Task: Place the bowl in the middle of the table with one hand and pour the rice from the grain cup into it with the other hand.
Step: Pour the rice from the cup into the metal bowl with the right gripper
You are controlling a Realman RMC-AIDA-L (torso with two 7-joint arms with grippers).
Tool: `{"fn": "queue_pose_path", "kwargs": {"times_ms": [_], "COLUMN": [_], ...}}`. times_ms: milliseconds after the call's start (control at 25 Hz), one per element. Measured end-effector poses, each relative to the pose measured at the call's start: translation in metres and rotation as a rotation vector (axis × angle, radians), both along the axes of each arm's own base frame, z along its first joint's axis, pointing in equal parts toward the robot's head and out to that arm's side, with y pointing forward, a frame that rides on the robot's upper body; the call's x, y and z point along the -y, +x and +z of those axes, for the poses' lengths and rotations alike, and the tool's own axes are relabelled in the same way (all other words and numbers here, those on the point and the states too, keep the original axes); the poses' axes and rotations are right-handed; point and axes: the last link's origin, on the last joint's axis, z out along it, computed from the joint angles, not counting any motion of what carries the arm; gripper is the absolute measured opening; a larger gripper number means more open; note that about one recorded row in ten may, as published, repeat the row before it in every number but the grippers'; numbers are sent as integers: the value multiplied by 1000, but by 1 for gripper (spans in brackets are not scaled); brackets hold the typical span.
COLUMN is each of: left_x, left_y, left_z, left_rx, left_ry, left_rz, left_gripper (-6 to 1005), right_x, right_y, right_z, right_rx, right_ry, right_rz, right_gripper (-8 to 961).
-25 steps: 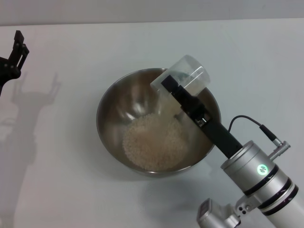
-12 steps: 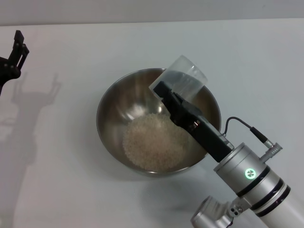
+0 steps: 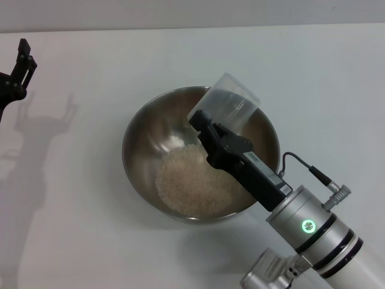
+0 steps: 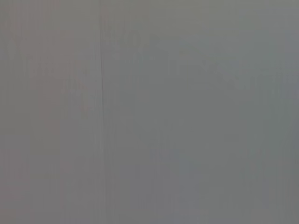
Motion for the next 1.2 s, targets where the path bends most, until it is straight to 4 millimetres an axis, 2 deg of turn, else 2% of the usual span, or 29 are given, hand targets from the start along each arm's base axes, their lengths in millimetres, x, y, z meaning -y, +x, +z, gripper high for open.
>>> {"fn": "queue_pose_path", "kwargs": {"times_ms": [400, 1200], "left_x": [0, 0], "left_y": [0, 1], "left_z": [0, -1], "left_rx": [1, 1], "left_ry": [-1, -3], "left_rz": [0, -2], "left_gripper": [846, 846], "right_x": [-2, -1], "right_y": [-3, -2], "right_z": [3, -2], "right_rx": [-50, 85], "right_ry": [-10, 50], "right_rz": [-11, 39], "right_gripper": [17, 17]}}
